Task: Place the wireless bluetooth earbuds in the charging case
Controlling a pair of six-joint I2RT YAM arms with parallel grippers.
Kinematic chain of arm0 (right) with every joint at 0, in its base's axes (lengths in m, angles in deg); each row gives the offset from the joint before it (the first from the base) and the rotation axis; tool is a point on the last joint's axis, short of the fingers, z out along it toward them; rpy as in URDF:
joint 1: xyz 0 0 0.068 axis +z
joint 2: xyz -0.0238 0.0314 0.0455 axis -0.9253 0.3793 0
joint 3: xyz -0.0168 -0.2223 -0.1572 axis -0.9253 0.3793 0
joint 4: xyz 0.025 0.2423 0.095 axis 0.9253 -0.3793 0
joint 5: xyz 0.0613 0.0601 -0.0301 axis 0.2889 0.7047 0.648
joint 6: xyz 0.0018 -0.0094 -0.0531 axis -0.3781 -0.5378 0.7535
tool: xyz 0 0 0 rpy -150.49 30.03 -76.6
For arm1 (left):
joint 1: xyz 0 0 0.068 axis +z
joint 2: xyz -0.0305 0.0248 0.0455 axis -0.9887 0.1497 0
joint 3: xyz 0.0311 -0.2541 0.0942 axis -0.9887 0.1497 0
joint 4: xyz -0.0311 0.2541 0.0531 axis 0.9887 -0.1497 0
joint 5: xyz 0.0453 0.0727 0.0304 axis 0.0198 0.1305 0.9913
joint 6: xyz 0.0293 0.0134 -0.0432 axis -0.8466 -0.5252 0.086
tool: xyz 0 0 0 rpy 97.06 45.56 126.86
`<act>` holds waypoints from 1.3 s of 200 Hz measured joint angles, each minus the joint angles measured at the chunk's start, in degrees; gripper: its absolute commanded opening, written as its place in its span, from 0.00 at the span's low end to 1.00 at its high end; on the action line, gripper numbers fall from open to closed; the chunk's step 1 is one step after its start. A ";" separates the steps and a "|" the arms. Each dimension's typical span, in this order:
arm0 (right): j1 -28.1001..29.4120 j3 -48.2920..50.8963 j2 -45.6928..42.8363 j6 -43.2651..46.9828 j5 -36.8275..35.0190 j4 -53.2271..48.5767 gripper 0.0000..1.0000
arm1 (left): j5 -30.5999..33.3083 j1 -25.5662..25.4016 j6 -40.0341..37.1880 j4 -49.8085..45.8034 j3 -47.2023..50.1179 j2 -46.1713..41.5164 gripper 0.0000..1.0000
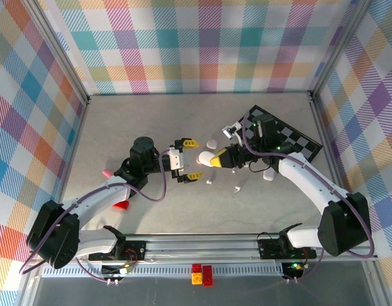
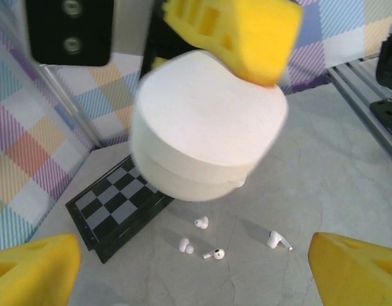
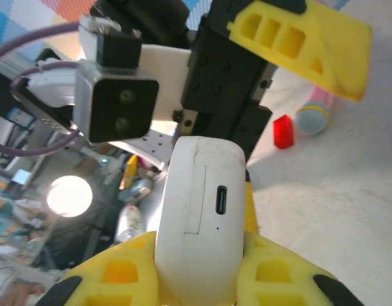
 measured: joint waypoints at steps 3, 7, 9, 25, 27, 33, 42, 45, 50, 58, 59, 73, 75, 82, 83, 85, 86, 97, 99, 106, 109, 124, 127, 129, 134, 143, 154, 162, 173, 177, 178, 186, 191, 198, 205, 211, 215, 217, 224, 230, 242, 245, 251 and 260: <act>0.00 -0.42 0.44 -0.35 0.66 -0.09 0.08 | -0.22 0.00 -0.22 -0.17 -0.04 0.00 0.91; 0.00 -0.79 0.83 -0.63 1.20 -0.15 0.08 | -0.50 -0.02 -0.35 -0.28 -0.13 0.00 0.90; 0.00 -1.01 1.11 -0.83 1.53 -0.26 0.08 | -0.68 -0.02 -0.37 -0.33 -0.15 0.00 0.90; 0.00 -2.36 2.69 -1.20 3.39 -1.97 0.08 | -1.95 -0.04 -0.50 -0.33 -0.37 0.02 0.87; 0.00 -2.45 2.80 -1.18 3.50 -2.16 0.08 | -2.14 -0.04 -0.48 -0.33 -0.44 0.02 0.87; 0.00 -2.95 3.28 -1.11 3.96 -3.15 0.08 | -2.71 -0.04 -0.48 -0.31 -0.61 0.04 0.85; 0.00 -3.56 3.89 -0.90 4.50 -4.46 0.08 | -3.50 -0.04 -0.22 -0.35 -1.16 0.09 0.84; 0.00 -3.80 4.09 -0.76 4.72 -4.98 0.08 | -3.74 -0.04 -0.28 -0.31 -1.31 0.09 0.84; 0.00 -4.04 4.33 -0.63 4.83 -5.57 0.08 | -4.13 -0.04 -0.09 -0.33 -1.66 0.11 0.84; 0.00 -4.28 4.63 -0.20 4.87 -6.38 0.08 | -4.63 -0.04 0.00 -0.26 -2.34 0.20 0.84; 0.00 -4.28 4.66 -0.09 4.90 -6.58 0.08 | -4.66 -0.04 0.02 -0.26 -2.40 0.20 0.83; 0.02 -4.28 4.98 0.50 5.09 -7.80 0.08 | -5.60 -0.04 0.35 -0.09 -3.63 0.63 0.79; 0.02 -4.28 5.05 0.59 5.11 -8.02 0.08 | -5.70 -0.04 0.42 -0.09 -3.85 0.74 0.79; 0.07 -4.28 5.16 0.76 5.18 -8.55 0.08 | -6.29 -0.07 0.46 0.04 -4.48 1.11 0.77; 0.07 -4.28 5.16 0.79 5.20 -8.59 0.08 | -6.36 -0.09 0.44 0.04 -4.55 1.14 0.77; 0.07 -4.28 5.20 0.83 5.18 -8.72 0.08 | -6.60 -0.11 0.39 0.07 -4.72 1.27 0.77; 0.07 -4.28 5.25 0.87 5.18 -8.83 0.08 | -6.64 -0.11 0.42 0.09 -4.79 1.29 0.77; 0.07 -4.28 5.31 1.27 5.18 -9.42 0.08 | -7.58 -0.15 0.50 0.02 -5.75 1.97 0.74; 0.07 -4.28 5.31 1.33 5.18 -9.49 0.08 | -7.74 -0.17 0.46 0.02 -5.88 2.03 0.73; 0.07 -4.28 5.31 1.60 5.20 -9.70 0.08 | -8.17 -0.28 0.37 -0.15 -6.43 2.40 0.71; 0.07 -4.28 5.31 1.68 5.18 -9.73 0.08 | -8.35 -0.33 0.35 -0.37 -6.64 2.60 0.70; 0.07 -4.28 5.29 2.01 5.18 -10.05 0.08 | -9.11 -0.66 -0.20 -0.79 -7.69 3.39 0.64; 0.07 -4.28 5.29 2.08 5.18 -10.14 0.08 | -9.20 -0.74 -0.42 -0.81 -7.87 3.54 0.63; 0.07 -4.31 5.31 2.10 5.18 -10.21 0.08 | -9.27 -0.74 -0.46 -0.92 -7.96 3.63 0.62; 0.07 -4.31 5.31 2.14 5.18 -10.25 0.08 | -9.60 -0.81 -0.74 -1.07 -8.09 3.78 0.60; 0.07 -4.35 5.29 2.32 5.18 -10.54 0.08 | -9.90 -0.85 -1.03 -1.90 -8.22 3.93 0.55; 0.07 -4.39 5.31 2.54 5.16 -10.80 0.08 | -10.54 -0.85 -1.55 -2.29 -8.31 4.13 0.49; 0.07 -4.50 5.31 2.73 5.16 -11.08 0.08 | -10.80 -0.90 -1.68 -2.78 -8.41 4.24 0.45; 0.04 -4.55 5.31 2.80 5.20 -11.65 0.09 | -11.08 -0.96 -2.45 -3.41 -8.72 4.24 0.38; 0.04 -4.57 5.31 2.89 5.29 -11.78 0.10 | -11.19 -0.94 -2.40 -3.78 -8.81 4.24 0.37; 0.04 -4.57 5.29 2.89 5.29 -11.80 0.10 | -11.23 -0.96 -2.60 -3.85 -8.85 4.24 0.37; 0.00 -4.61 5.29 2.95 5.33 -12.22 0.13 | -11.41 -0.94 -3.06 -4.72 -9.16 4.24 0.36; 0.00 -4.61 5.29 2.99 5.40 -12.39 0.16 | -11.43 -0.94 -3.54 -5.40 -9.46 4.24 0.36; 0.00 -4.61 5.29 3.13 5.44 -12.46 0.22 | -11.41 -0.94 -4.09 -6.45 -9.84 4.24 0.35; 0.00 -4.61 5.27 3.15 5.38 -12.52 0.30 | -11.39 -0.94 -4.68 -7.21 -10.12 4.24 0.33; 0.00 -4.61 5.25 3.17 5.22 -12.61 0.37 | -11.21 -0.94 -5.11 -7.72 -10.32 4.24 0.32; 0.00 -4.61 5.25 3.08 5.05 -12.57 0.40 | -11.04 -0.96 -5.38 -7.89 -10.34 4.24 0.32; 0.00 -4.61 5.25 2.91 4.92 -12.59 0.44 | -10.97 -0.96 -5.46 -7.93 -10.34 4.24 0.32; 0.07 -4.61 5.22 2.64 4.24 -12.41 0.51 | -10.67 -1.03 -5.49 -8.00 -10.36 4.24 0.31; 0.07 -4.61 5.16 2.49 3.69 -11.93 0.56 | -10.29 -1.11 -5.33 -8.02 -10.36 4.24 0.31; 0.07 -4.57 4.61 1.66 1.95 -10.84 0.63 | -9.40 -1.18 -4.39 -7.54 -10.32 4.24 0.31; 0.07 -4.57 4.37 0.98 1.18 -10.54 0.65 | -9.09 -1.20 -3.69 -7.30 -10.29 4.22 0.31; 0.07 -4.55 3.85 0.15 0.02 -9.88 0.68 | -8.44 -1.20 -2.36 -6.62 -10.29 4.22 0.31; 0.07 -4.48 2.84 -0.85 -2.36 -8.74 0.71 | -7.17 -1.22 -0.31 -5.84 -10.25 4.22 0.31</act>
